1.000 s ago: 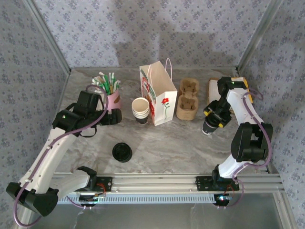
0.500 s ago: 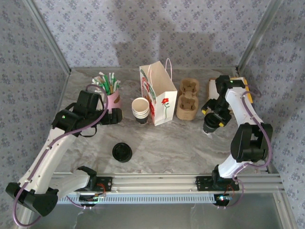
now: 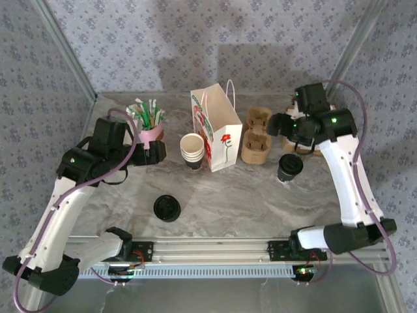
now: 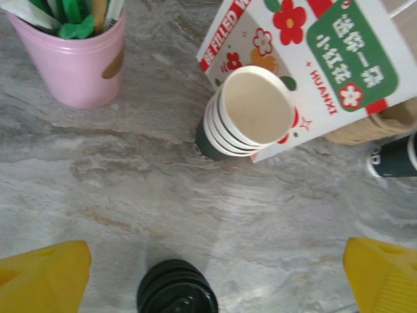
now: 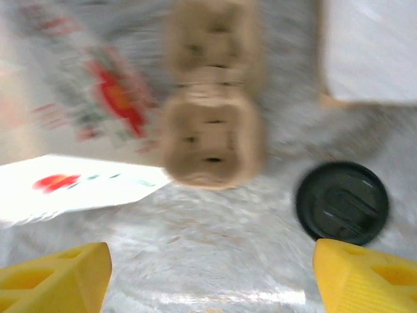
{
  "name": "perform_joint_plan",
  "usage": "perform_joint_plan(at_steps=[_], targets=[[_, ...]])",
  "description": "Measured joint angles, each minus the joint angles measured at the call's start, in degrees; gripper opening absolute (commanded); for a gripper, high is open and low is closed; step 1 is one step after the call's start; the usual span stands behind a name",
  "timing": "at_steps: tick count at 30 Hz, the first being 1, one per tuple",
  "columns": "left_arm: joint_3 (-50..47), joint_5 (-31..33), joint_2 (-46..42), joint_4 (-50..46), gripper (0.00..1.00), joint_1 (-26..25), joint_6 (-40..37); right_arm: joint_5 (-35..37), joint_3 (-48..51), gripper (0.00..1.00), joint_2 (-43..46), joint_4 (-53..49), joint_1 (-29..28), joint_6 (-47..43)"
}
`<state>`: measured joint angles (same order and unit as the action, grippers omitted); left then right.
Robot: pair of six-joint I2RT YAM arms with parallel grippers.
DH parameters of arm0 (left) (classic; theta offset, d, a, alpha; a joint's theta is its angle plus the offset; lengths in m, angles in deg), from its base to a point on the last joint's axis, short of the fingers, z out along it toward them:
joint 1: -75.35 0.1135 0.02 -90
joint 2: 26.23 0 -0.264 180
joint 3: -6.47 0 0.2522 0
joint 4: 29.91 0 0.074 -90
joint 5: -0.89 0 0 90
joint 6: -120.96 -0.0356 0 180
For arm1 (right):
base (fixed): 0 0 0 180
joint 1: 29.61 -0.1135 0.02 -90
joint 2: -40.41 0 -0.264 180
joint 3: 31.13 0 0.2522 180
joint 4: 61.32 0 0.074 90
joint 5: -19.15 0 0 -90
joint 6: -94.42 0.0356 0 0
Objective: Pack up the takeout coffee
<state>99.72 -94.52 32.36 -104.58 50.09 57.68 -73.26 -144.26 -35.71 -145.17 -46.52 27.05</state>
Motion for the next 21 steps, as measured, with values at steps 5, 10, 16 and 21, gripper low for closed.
perform_joint_plan(at_steps=[5, 10, 16, 21], targets=[[0.52, -3.56, 0.2, 0.37, 0.93, 0.0, 4.04, -2.14, -2.21, 0.74, -0.57, 4.85, -8.76, -4.11], [1.14, -5.33, 2.47, 1.2, 0.92, 0.0, 7.08, -2.99, -3.23, 0.69, -7.78, 9.33, -10.38, -5.66], [1.29, -5.6, 4.87, 2.25, 0.92, 0.0, 8.57, -1.6, -3.5, 0.64, -14.95, 13.14, -10.99, -7.8], [1.38, -5.6, 5.62, 2.6, 0.92, 0.0, 8.96, 0.15, -4.31, 0.6, -16.35, 15.58, -10.88, -8.9]])
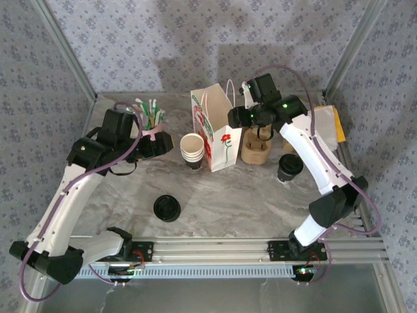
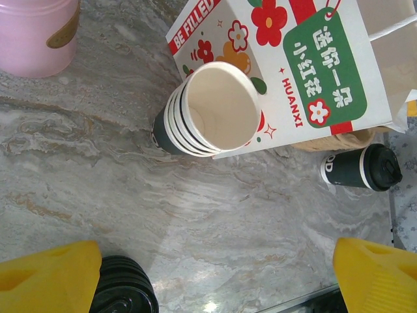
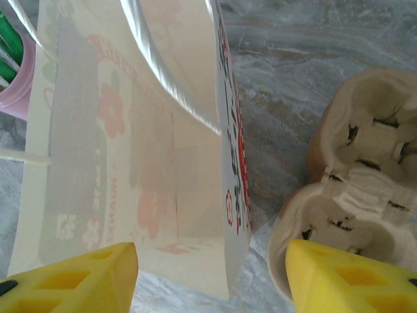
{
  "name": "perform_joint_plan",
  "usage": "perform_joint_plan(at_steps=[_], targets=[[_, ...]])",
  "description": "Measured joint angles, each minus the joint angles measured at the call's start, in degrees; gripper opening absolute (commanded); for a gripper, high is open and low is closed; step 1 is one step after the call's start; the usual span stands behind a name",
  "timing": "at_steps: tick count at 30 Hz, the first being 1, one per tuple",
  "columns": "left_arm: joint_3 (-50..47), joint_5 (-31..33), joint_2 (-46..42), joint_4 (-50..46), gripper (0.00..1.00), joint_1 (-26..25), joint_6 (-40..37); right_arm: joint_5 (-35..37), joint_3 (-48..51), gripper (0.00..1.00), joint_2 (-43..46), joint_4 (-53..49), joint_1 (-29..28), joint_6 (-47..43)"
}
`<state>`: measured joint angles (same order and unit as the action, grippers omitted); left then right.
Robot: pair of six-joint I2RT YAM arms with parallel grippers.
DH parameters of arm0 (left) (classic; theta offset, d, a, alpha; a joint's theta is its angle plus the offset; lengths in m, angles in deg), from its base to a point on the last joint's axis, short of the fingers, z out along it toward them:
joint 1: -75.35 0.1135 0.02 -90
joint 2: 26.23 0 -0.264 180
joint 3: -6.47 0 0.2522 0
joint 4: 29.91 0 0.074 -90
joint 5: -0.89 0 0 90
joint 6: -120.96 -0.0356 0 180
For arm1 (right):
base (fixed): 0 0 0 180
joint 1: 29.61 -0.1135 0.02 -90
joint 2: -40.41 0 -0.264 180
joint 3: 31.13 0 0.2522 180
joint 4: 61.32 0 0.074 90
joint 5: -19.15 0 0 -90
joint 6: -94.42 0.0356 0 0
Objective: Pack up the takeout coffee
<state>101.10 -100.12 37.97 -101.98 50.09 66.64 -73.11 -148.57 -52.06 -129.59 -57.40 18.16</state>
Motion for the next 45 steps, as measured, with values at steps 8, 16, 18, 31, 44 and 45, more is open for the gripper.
perform_joint_plan(at_steps=[8, 16, 18, 31, 44, 45], targets=[[-0.02, -0.2, 1.09, 0.46, 0.93, 0.0, 0.22, 1.31, -0.96, 0.48, -3.19, 2.12, 0.0, -1.27], [0.0, -0.39, 1.55, 0.74, 0.95, 0.0, 0.44, 2.73, -0.96, 0.32, -4.22, 2.27, -0.24, -1.75], [-0.02, -0.42, 1.55, 0.98, 0.96, 0.0, 0.44, 2.95, -0.92, 0.28, -4.22, 2.4, -0.5, -1.62], [-0.02, -1.49, 1.55, 1.51, 0.96, 0.0, 0.42, 4.07, 2.1, 0.07, -2.27, 2.45, -2.27, -1.36], [-0.02, -1.51, 1.55, 2.08, 0.97, 0.0, 0.39, 7.1, 12.33, 0.05, 10.56, 1.29, -6.12, 5.99], [-0.04, -1.51, 1.55, 2.27, 0.96, 0.02, 0.39, 7.41, 13.88, 0.05, 12.0, 1.27, -6.4, 7.5]])
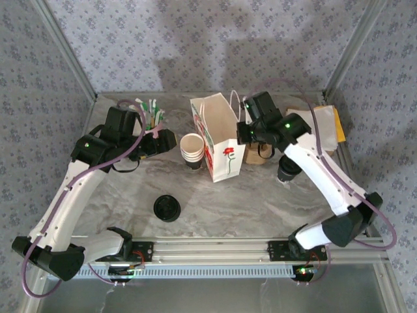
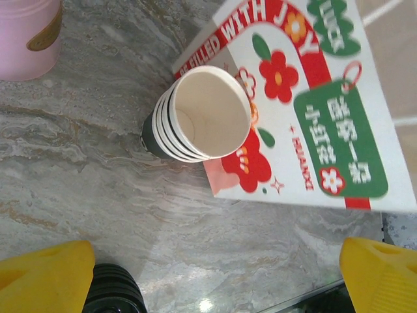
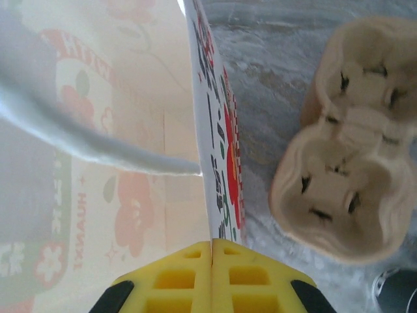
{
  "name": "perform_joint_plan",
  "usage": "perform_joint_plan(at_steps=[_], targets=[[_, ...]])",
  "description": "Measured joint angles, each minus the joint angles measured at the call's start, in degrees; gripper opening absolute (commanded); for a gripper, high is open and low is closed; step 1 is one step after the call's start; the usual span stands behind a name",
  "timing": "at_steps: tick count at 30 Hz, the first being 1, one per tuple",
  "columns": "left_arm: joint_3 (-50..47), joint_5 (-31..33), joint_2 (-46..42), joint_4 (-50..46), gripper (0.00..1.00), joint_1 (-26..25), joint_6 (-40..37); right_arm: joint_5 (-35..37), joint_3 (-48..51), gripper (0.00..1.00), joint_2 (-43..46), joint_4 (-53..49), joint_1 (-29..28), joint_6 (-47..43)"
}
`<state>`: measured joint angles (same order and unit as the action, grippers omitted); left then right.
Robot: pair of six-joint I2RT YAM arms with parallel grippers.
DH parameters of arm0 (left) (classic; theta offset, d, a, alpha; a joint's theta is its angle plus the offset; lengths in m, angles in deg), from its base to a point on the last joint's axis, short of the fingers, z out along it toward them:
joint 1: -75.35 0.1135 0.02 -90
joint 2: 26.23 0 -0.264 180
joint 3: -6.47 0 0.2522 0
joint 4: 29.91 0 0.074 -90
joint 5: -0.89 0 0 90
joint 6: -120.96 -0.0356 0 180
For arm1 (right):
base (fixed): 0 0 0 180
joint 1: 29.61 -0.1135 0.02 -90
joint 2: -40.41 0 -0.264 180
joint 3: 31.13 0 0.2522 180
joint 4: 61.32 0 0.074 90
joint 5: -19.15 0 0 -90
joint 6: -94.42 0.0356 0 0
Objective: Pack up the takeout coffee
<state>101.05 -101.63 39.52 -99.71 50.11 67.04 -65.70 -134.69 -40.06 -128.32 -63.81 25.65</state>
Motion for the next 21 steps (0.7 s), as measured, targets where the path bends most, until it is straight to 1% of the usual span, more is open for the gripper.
perform_joint_plan(at_steps=[3, 5, 11, 17, 21], targets=[[-0.04, -0.07, 0.0, 0.57, 0.97, 0.0, -0.04, 1.22, 3.48, 0.05, 3.72, -0.7, -1.14, 4.13], [-0.04, -0.17, 0.0, 0.76, 0.97, -0.02, -0.2, 2.86, 4.79, 0.06, 5.99, -1.9, -2.95, 7.32], [-0.81, -0.39, 0.0, 2.19, 0.97, -0.02, -0.22, 9.38, 7.1, 0.07, 11.28, -4.7, -12.26, 18.47], [-1.44, -1.07, -0.02, 2.8, 0.97, -0.02, -0.48, 14.03, 12.41, 0.07, 14.45, -6.23, -19.56, 31.71], [-1.95, -1.22, -0.42, 3.26, 0.97, -0.02, -1.07, 17.86, 14.25, 0.09, 15.89, -6.99, -24.92, 38.51]])
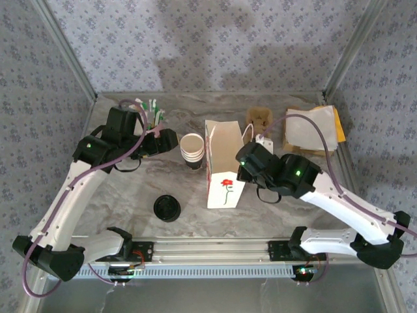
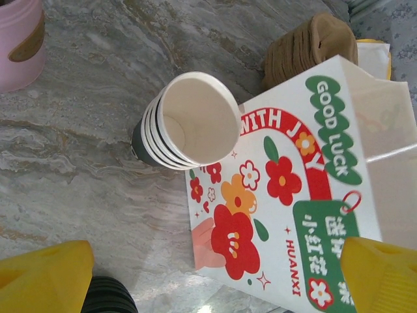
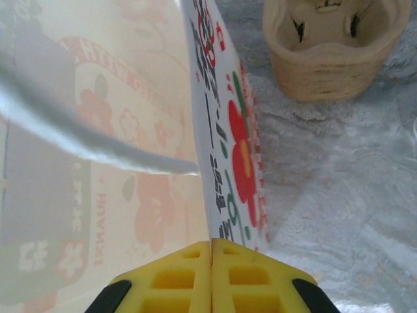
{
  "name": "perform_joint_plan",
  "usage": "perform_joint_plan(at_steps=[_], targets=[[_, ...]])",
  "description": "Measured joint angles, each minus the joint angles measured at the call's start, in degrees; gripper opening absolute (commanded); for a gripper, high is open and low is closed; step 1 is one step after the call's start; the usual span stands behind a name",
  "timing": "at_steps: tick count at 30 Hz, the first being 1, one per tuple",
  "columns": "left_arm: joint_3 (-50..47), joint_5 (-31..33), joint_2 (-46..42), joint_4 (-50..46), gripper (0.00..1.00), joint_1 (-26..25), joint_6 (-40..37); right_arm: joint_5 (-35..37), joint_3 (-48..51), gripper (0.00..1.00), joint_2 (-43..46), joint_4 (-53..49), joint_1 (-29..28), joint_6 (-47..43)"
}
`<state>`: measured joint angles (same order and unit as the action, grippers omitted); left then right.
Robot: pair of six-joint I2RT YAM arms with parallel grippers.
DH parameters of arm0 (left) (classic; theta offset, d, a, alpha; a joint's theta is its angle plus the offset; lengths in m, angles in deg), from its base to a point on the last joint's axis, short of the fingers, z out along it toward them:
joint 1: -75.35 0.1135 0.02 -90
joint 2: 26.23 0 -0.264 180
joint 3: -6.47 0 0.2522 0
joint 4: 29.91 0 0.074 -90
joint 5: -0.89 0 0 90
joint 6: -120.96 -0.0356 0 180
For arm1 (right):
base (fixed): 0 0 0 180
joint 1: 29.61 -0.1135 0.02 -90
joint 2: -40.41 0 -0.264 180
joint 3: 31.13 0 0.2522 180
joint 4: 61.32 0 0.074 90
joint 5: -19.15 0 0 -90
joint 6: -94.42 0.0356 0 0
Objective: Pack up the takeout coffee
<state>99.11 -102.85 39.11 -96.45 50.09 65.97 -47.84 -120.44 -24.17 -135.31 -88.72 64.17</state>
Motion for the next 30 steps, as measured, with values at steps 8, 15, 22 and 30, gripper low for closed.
perform_joint_plan(at_steps=[8, 15, 22, 30], targets=[[-1.53, 0.02, -1.97, 0.35, 0.99, 0.02, -0.66, 5.97, -0.42, 0.27, -2.03, -0.98, -6.67, 6.73], [-1.53, 0.9, -3.02, 0.26, 1.0, 0.13, -1.77, 6.75, -6.1, 0.51, -3.72, -6.1, -7.67, 6.1], [0.2, 2.16, -3.02, -1.4, 1.0, 0.92, -2.91, -0.31, -20.85, 0.56, -0.55, -10.8, 3.67, -8.0], [6.91, 2.84, 1.14, -1.55, 1.0, 1.27, -3.04, -9.9, -27.63, 0.6, -2.05, -10.86, 32.06, -11.32]])
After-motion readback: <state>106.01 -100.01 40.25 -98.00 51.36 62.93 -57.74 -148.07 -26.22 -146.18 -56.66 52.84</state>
